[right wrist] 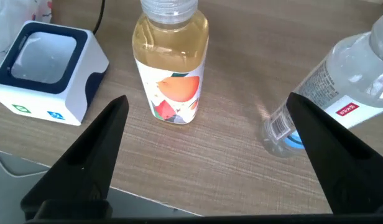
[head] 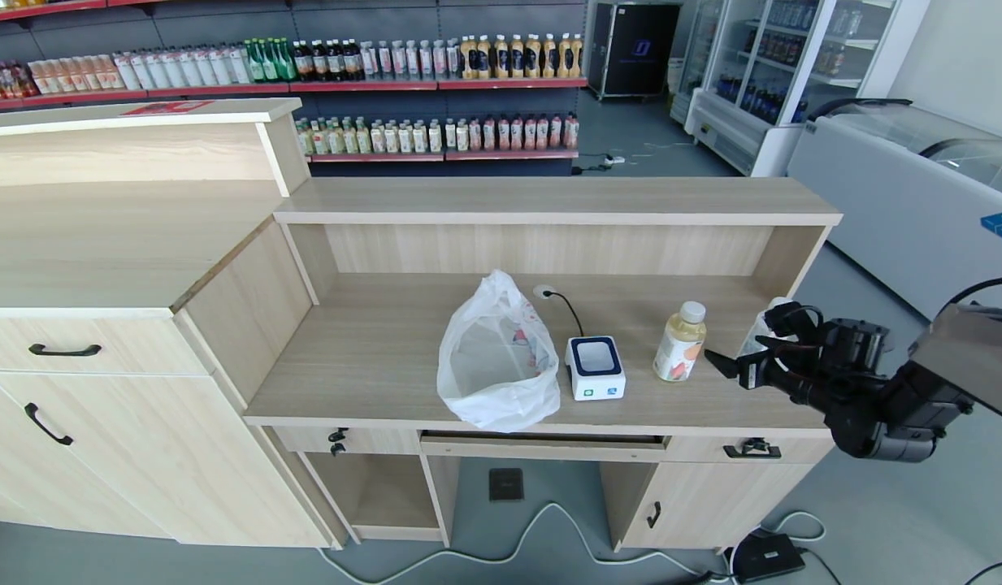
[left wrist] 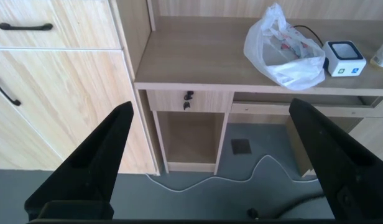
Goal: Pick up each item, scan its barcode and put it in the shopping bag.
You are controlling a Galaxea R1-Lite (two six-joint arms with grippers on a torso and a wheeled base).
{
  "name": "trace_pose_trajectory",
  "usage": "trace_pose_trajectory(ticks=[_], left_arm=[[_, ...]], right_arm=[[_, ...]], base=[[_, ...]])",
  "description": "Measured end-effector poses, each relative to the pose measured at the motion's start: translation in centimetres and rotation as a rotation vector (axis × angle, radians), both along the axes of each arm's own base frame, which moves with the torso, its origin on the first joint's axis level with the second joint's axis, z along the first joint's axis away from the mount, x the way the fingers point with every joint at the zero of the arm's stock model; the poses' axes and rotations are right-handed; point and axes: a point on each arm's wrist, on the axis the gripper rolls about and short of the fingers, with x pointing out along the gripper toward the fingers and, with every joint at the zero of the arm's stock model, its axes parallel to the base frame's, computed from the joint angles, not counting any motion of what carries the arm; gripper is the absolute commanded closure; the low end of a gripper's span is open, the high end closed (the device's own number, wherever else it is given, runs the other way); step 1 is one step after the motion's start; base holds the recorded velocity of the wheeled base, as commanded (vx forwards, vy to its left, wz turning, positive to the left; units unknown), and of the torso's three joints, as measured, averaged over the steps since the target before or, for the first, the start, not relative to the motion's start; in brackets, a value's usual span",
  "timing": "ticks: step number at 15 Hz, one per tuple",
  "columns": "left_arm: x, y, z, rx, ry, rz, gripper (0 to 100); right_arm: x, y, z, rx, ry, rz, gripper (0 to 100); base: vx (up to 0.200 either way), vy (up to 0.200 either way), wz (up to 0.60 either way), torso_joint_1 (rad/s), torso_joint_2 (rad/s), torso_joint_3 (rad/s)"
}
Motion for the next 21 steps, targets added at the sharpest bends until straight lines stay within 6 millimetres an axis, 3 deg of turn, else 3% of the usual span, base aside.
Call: trace_pose_trajectory(ticks=[12,21], left_arm=[[0.0,0.0,0.0,0.000,0.000,0.000,0],[0.0,0.0,0.0,0.000,0.000,0.000,0]], right_arm=[[4.0,1.4,-2.2,0.004,-0.024,0.039,0],[6.7,3.5,-4.0,0.005,-0.020,0.086,0]], base=[[0.000,0.000,0.00,0.000,0.00,0.000],[0.000,0.000,0.00,0.000,0.00,0.000]])
